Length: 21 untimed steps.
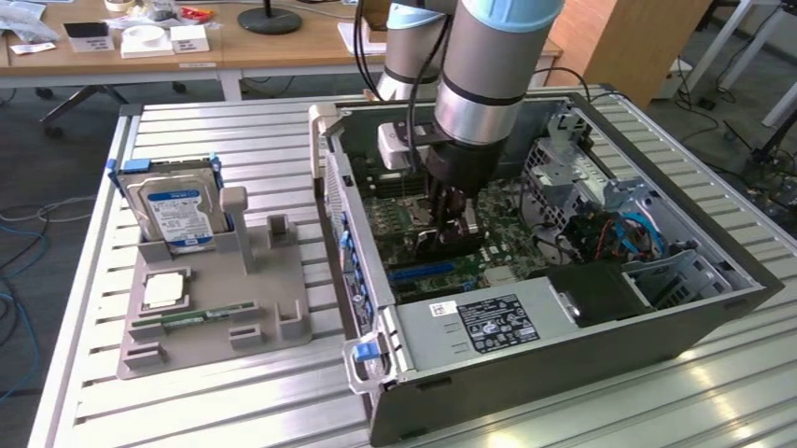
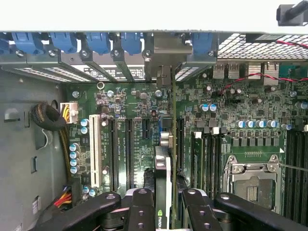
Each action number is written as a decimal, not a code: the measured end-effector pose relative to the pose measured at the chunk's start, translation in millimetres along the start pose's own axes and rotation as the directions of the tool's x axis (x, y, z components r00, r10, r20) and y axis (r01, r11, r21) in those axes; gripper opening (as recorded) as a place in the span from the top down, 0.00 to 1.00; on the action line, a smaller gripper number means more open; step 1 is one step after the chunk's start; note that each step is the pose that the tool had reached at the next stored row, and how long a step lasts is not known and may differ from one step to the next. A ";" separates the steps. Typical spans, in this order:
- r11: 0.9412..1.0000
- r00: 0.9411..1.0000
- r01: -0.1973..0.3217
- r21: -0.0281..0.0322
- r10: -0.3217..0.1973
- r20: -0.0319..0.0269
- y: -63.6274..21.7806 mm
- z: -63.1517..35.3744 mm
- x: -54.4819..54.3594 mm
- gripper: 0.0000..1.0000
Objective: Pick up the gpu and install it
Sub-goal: 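Insert the gpu into the slot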
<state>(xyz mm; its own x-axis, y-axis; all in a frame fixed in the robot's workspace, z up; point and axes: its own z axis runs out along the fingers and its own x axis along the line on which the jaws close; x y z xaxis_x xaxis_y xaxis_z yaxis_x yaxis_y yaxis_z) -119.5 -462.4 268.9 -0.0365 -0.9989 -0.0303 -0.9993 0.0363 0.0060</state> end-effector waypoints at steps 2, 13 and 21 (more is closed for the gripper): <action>1.000 1.000 0.000 0.000 0.000 0.000 0.0 0.0 0.0 0.73; 1.000 1.000 0.000 0.000 0.000 0.000 0.0 0.0 0.0 0.73; 1.000 1.000 0.000 0.000 0.000 0.000 0.0 0.0 0.0 0.73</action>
<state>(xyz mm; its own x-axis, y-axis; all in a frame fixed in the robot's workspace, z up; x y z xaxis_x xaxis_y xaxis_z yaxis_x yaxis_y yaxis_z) -119.5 -462.4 268.9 -0.0366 -0.9989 -0.0302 -0.9993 0.0364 0.0060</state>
